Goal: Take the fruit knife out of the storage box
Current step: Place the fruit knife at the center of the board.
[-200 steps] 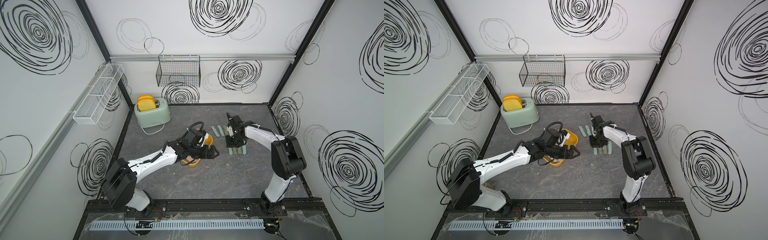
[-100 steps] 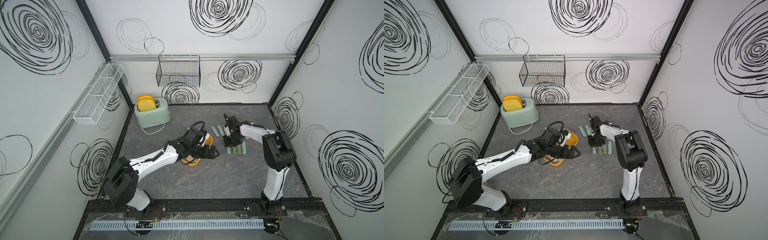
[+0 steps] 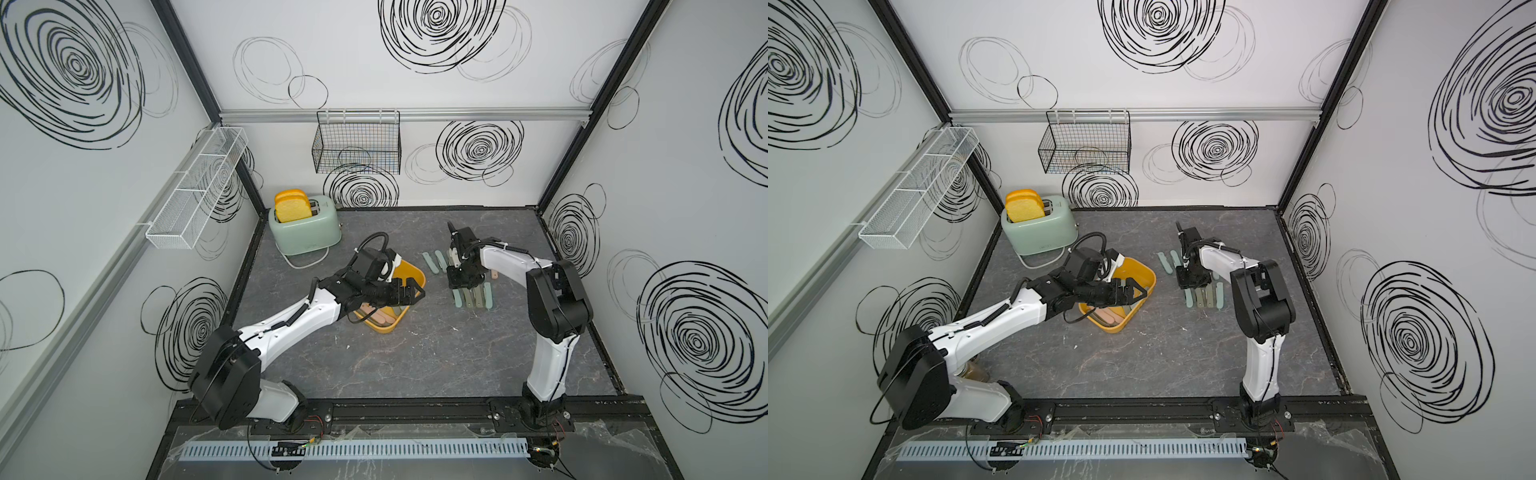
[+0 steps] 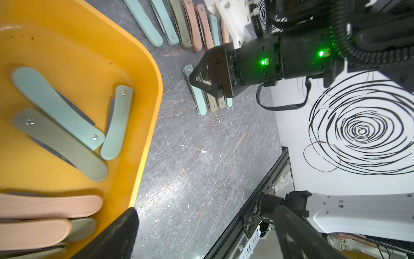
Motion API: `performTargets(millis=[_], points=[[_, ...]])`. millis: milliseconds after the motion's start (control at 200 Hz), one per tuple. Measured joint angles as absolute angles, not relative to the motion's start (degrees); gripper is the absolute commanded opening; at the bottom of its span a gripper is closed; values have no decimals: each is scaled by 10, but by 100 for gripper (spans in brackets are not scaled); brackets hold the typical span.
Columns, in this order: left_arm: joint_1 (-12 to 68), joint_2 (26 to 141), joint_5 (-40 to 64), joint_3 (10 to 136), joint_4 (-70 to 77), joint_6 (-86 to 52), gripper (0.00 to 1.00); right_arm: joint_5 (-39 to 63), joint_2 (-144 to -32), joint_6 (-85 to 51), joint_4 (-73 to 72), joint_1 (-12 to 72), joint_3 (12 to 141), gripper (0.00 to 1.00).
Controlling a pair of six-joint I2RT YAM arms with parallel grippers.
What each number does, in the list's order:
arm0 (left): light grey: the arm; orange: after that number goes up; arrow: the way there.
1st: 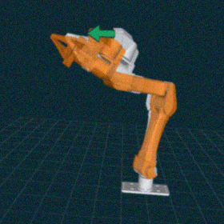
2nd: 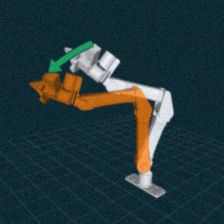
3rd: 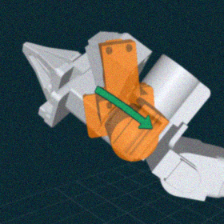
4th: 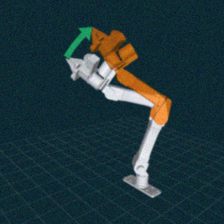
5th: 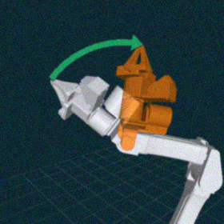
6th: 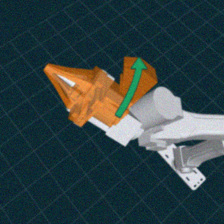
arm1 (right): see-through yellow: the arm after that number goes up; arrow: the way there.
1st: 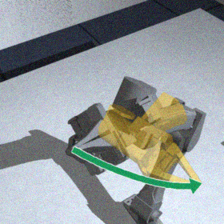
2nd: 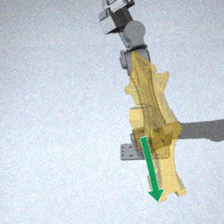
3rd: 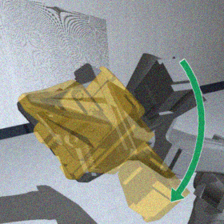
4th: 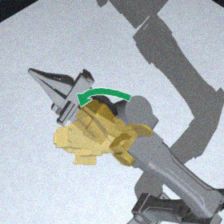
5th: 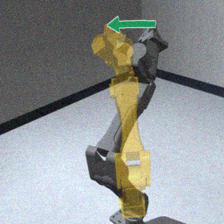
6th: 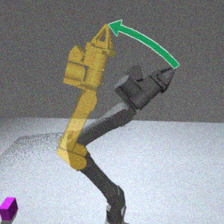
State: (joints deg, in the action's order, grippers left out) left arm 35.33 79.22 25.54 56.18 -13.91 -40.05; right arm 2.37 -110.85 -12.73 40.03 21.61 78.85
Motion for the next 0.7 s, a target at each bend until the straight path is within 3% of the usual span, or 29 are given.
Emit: performTargets(millis=[440,700], points=[[286,622,252,448,-181,-409,98,3,-1090,-148,436,349,920,43],[255,503,240,399,-238,-417,98,-2,-1170,-150,447,421,991,43]])
